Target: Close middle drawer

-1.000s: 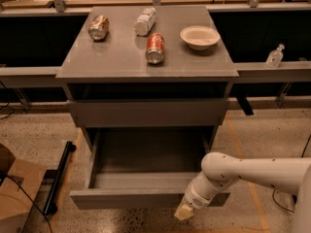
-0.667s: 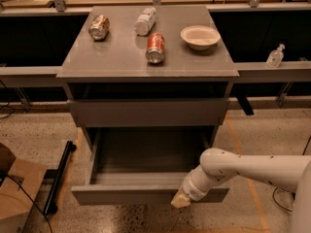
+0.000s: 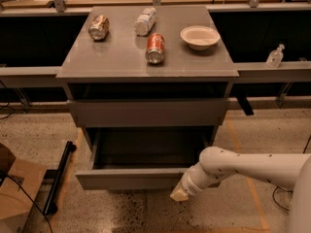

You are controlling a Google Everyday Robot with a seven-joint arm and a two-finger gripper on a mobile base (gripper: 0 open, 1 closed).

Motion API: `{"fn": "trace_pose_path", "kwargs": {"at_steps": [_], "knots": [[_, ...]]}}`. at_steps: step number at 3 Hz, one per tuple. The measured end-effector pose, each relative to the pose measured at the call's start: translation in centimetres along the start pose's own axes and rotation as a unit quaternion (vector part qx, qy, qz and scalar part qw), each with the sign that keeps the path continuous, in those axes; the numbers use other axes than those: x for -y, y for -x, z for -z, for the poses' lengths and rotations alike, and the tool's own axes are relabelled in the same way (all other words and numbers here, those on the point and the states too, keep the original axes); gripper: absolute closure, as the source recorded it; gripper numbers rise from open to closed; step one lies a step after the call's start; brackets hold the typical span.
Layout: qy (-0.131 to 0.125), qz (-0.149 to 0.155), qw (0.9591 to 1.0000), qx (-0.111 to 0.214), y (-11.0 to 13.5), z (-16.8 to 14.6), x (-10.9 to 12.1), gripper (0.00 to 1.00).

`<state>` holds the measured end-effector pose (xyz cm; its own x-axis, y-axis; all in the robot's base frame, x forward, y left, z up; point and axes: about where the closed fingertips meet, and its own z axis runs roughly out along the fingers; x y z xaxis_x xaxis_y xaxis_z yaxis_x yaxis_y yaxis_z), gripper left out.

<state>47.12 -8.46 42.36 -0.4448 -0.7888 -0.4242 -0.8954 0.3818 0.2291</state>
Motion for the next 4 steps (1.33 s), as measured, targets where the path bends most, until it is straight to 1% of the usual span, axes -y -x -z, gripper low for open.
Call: {"fn": "trace_pose_path", "kwargs": {"at_steps": [1,2,3,4], "knots": [[-0.006,-0.001,1.0,-0.008,0.1,-0.3,0.3,1.0],[-0.045,0.032,0.9983,0.015,2.4,-1.1,3.3,1.0],[-0.071,0.054,0.9953,0.037,4.0,-1.7,5.5,1.0],[-0.096,0.078,0.9903,0.063,7.1,-1.4,9.0,1.0]]}}
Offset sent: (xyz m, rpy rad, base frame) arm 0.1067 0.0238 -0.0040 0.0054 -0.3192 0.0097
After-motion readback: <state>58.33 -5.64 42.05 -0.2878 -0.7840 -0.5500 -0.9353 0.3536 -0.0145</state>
